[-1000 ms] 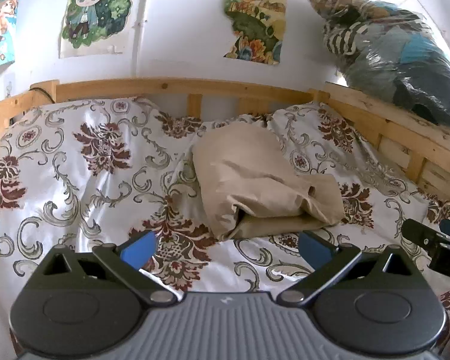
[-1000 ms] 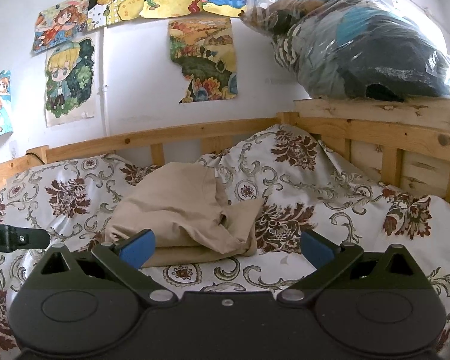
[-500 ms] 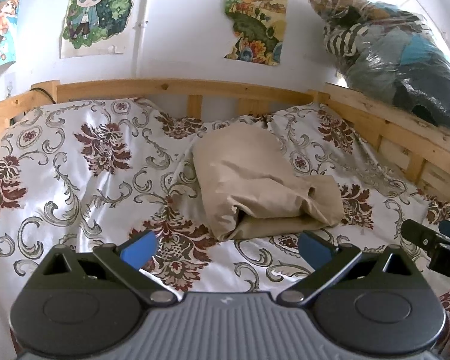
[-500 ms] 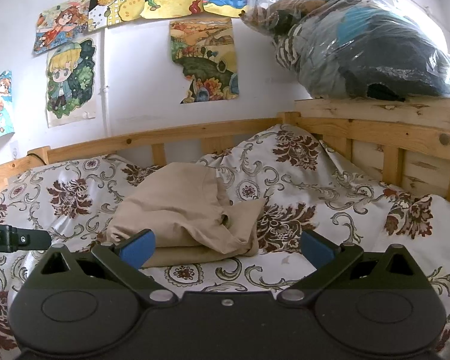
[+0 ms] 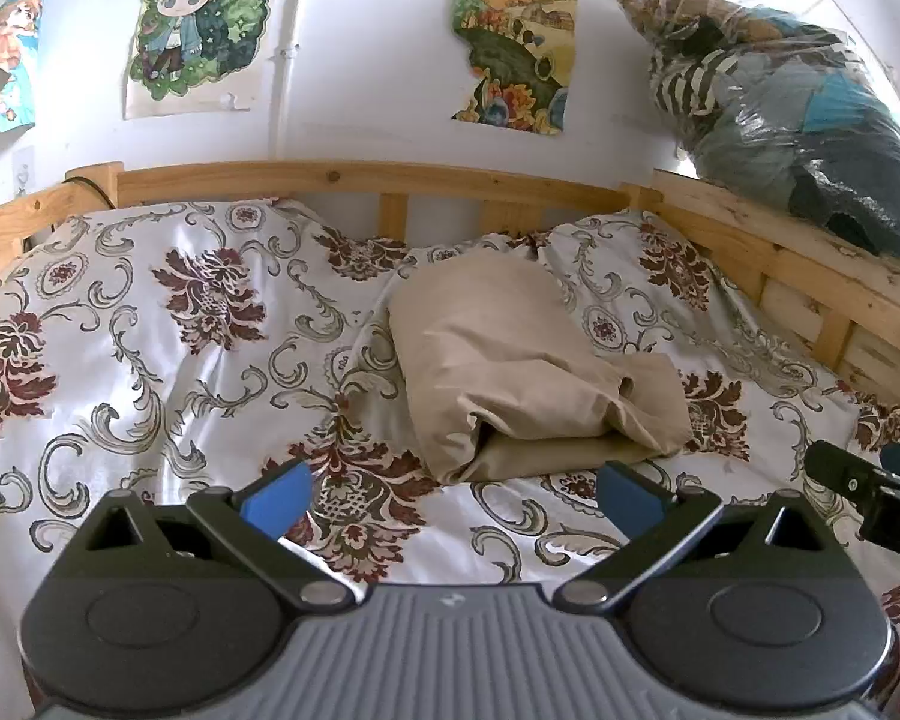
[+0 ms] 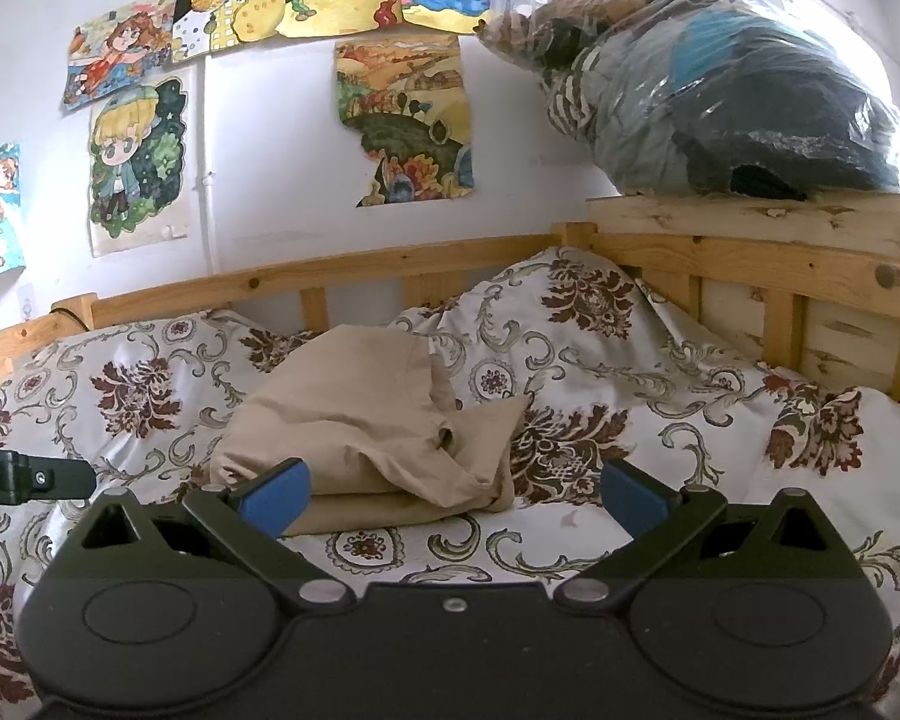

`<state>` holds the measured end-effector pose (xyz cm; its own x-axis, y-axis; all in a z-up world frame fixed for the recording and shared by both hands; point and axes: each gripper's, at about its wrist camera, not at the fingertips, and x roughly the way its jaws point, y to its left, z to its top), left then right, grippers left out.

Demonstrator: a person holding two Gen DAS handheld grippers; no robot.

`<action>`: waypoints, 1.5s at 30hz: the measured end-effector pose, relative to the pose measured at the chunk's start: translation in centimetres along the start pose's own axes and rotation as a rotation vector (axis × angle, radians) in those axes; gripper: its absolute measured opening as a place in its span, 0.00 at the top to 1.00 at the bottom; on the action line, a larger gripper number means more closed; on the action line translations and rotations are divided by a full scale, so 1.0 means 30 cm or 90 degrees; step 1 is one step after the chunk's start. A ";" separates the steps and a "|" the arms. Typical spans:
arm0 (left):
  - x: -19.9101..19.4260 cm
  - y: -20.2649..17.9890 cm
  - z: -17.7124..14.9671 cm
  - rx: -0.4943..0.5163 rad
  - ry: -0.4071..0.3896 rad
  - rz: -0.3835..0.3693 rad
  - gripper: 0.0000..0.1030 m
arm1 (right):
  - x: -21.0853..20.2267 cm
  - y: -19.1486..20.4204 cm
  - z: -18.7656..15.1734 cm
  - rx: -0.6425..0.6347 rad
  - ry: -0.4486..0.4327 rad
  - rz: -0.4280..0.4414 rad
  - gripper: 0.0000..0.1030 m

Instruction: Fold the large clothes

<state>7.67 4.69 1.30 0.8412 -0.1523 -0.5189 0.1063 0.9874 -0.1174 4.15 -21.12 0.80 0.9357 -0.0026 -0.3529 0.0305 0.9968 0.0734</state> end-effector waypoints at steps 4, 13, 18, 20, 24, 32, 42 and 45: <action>-0.001 -0.006 0.000 0.003 -0.004 0.006 0.01 | 0.002 0.001 -0.003 0.001 0.001 -0.002 0.01; -0.001 0.001 0.002 -0.005 -0.007 0.014 0.01 | 0.002 0.003 -0.004 0.001 0.001 -0.003 0.01; -0.002 0.003 0.003 -0.005 -0.007 0.014 0.01 | 0.003 0.004 -0.006 0.000 0.002 -0.002 0.01; -0.001 0.003 0.004 -0.005 -0.008 0.016 0.01 | 0.003 0.004 -0.005 0.001 0.001 -0.003 0.01; -0.005 0.006 0.004 -0.007 -0.012 0.022 0.01 | 0.003 0.005 -0.005 0.001 0.001 -0.002 0.01; -0.006 -0.003 0.004 -0.004 -0.013 0.024 0.01 | 0.004 0.004 -0.006 0.002 0.001 -0.002 0.01; 0.004 -0.004 0.000 -0.003 -0.008 0.023 0.01 | 0.009 0.009 -0.011 0.004 0.002 -0.004 0.01; 0.003 -0.005 -0.001 -0.004 -0.010 0.023 0.01 | 0.008 0.008 -0.009 0.005 0.001 -0.004 0.01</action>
<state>7.71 4.53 1.25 0.8522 -0.1163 -0.5101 0.0725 0.9918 -0.1051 4.28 -20.87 0.47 0.9346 -0.0091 -0.3556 0.0394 0.9962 0.0781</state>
